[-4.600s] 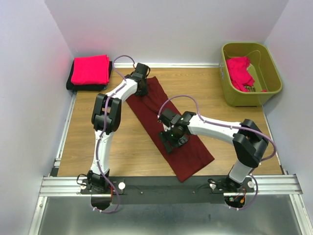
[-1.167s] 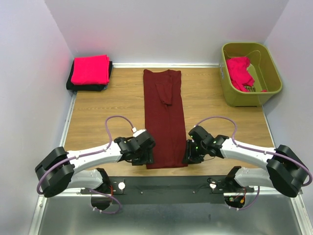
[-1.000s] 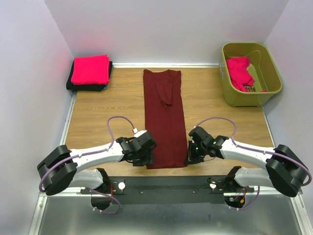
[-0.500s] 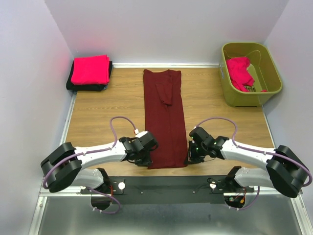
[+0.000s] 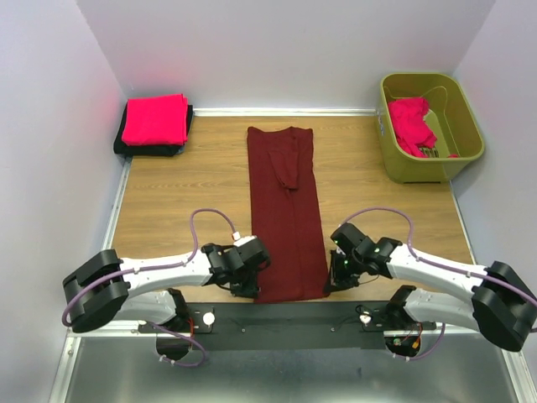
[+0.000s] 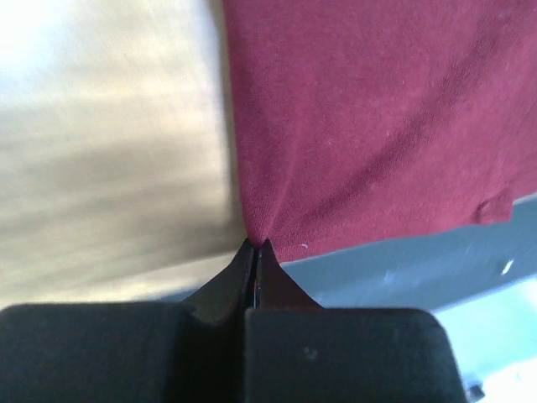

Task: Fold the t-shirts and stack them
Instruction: Fold the tshirt

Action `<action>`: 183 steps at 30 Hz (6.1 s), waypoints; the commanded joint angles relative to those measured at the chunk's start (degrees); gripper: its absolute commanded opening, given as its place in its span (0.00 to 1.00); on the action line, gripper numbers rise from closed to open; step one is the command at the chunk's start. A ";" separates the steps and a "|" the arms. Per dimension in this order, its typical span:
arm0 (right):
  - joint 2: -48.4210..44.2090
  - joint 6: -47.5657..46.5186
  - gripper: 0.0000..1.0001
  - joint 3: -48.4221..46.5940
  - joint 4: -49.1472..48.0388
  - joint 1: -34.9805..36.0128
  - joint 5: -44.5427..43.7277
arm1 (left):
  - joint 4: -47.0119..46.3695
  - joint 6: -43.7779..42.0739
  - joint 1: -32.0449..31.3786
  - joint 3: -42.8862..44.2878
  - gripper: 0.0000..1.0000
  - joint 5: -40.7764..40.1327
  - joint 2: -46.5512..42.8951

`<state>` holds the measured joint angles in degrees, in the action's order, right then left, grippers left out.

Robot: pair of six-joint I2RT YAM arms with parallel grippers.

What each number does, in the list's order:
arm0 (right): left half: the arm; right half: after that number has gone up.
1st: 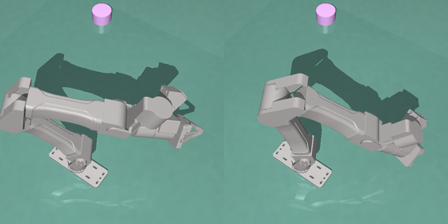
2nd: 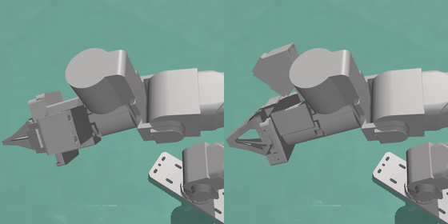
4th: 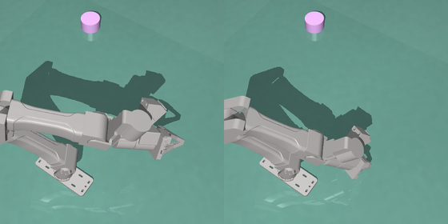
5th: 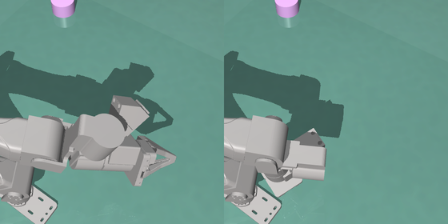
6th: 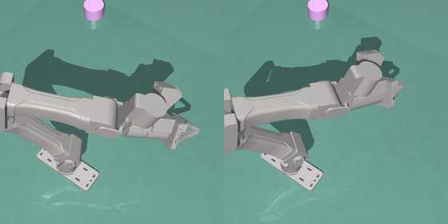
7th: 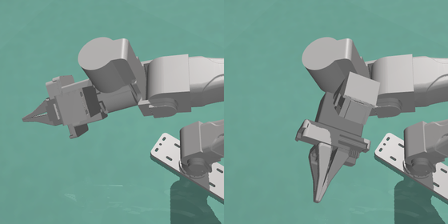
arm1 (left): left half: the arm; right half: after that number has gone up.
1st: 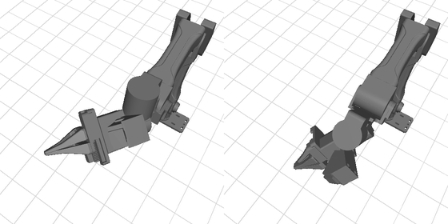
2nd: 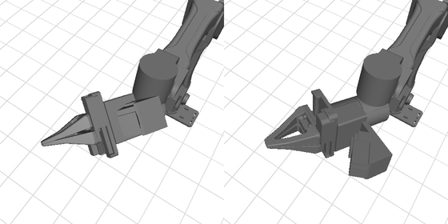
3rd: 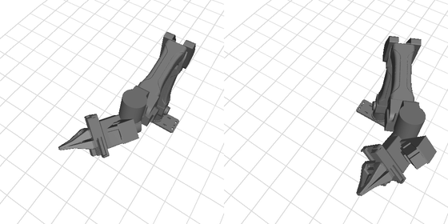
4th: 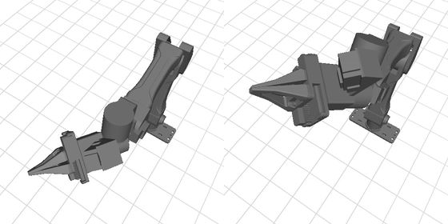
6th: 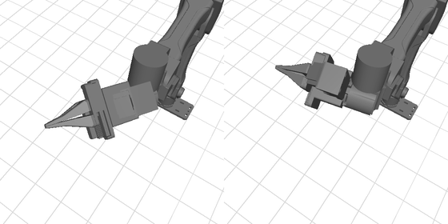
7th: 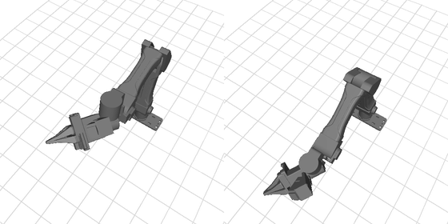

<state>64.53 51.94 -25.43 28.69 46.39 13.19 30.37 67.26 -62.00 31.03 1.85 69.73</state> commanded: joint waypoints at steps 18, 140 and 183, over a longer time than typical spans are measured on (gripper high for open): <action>18.16 -23.63 0.00 -38.18 10.96 -16.68 -10.73 | -2.51 -29.46 29.65 25.04 0.00 -3.60 12.25; 52.99 -22.76 0.37 -39.88 -37.65 -33.56 22.49 | -33.19 -36.06 43.72 27.16 0.03 7.65 37.76; 26.51 -4.24 0.42 -11.39 -53.46 -22.67 41.39 | -21.50 -24.02 31.94 1.05 0.07 1.41 -6.19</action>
<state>91.09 42.59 -32.99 -21.85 19.53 56.23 3.42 44.18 -30.70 28.95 7.77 65.56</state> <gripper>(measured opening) 0.411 0.067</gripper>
